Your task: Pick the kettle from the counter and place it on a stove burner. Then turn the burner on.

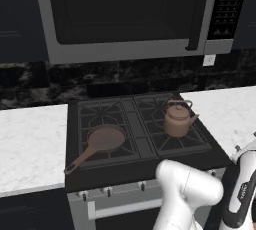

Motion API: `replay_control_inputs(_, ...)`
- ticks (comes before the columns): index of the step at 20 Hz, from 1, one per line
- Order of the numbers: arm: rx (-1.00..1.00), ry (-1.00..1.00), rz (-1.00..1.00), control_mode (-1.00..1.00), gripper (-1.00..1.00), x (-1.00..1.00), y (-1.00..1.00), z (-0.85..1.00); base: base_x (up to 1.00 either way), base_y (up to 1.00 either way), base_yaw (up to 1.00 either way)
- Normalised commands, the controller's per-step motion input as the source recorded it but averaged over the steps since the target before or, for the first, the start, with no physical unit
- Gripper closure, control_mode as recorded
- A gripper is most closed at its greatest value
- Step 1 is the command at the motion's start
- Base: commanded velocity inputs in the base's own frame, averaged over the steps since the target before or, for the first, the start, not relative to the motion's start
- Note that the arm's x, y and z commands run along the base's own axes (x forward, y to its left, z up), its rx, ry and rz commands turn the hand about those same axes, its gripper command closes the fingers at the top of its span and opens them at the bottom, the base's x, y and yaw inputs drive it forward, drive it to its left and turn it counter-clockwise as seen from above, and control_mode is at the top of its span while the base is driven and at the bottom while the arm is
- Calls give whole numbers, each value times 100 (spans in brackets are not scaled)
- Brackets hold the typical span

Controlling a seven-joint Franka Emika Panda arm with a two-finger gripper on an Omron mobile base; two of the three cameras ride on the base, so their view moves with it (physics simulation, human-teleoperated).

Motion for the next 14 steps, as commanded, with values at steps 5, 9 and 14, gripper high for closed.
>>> replay_control_inputs(5, 67, -10, -24, -100, -100, -89, -58, -100, 0, 0, 0)
replay_control_inputs(9, 76, 0, -16, -100, -100, -40, -36, -92, 0, 0, 0)
replay_control_inputs(14, 21, -1, 1, -100, -100, 1, 13, -15, 0, 0, 0)
